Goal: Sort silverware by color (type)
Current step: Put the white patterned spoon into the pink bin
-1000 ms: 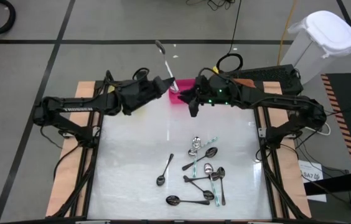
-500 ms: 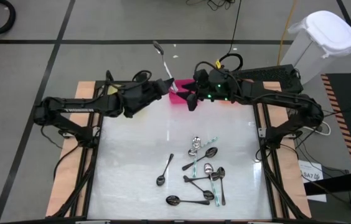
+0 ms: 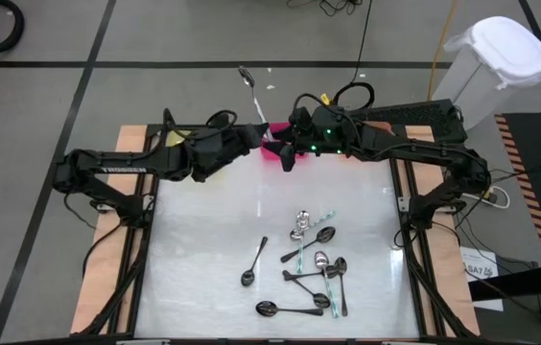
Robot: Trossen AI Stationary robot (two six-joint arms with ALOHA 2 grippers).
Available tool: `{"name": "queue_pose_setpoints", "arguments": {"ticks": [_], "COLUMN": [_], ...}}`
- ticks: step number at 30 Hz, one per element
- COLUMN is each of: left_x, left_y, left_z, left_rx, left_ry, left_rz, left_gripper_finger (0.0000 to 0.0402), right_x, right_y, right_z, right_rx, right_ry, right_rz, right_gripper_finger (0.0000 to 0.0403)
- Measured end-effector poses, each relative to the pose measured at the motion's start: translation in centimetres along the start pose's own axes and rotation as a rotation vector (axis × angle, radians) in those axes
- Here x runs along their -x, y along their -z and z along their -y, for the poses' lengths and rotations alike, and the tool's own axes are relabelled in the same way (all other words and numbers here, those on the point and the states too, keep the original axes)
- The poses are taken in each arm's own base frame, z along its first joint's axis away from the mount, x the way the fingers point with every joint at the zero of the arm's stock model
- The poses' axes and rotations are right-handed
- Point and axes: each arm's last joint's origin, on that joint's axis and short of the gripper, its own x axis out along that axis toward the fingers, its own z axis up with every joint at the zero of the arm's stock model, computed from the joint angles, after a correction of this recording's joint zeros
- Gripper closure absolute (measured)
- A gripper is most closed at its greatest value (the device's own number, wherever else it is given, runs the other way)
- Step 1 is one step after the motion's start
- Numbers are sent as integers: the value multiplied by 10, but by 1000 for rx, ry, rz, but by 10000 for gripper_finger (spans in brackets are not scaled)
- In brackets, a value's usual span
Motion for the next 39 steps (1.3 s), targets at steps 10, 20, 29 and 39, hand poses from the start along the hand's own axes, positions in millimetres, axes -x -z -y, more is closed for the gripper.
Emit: {"name": "queue_pose_setpoints", "arguments": {"ticks": [10, 20, 29, 39], "left_x": [0, 1, 2, 8], "left_y": [1, 3, 1, -24], "left_z": [-2, -3, 0, 29], "left_rx": [-30, -74, -54, -134], "left_ry": [-15, -23, -10, 47], "left_rz": [-11, -32, -31, -5], "left_gripper_finger": [365, 365, 328, 236], "right_x": [-7, -7, 2, 28], "right_y": [1, 3, -5, -20], "right_z": [1, 6, 19, 36], "right_rx": [23, 9, -66, -121], "right_ry": [-27, -2, 2, 58], "right_rz": [2, -21, -31, -12], "right_gripper_finger": [308, 367, 367, 367]}}
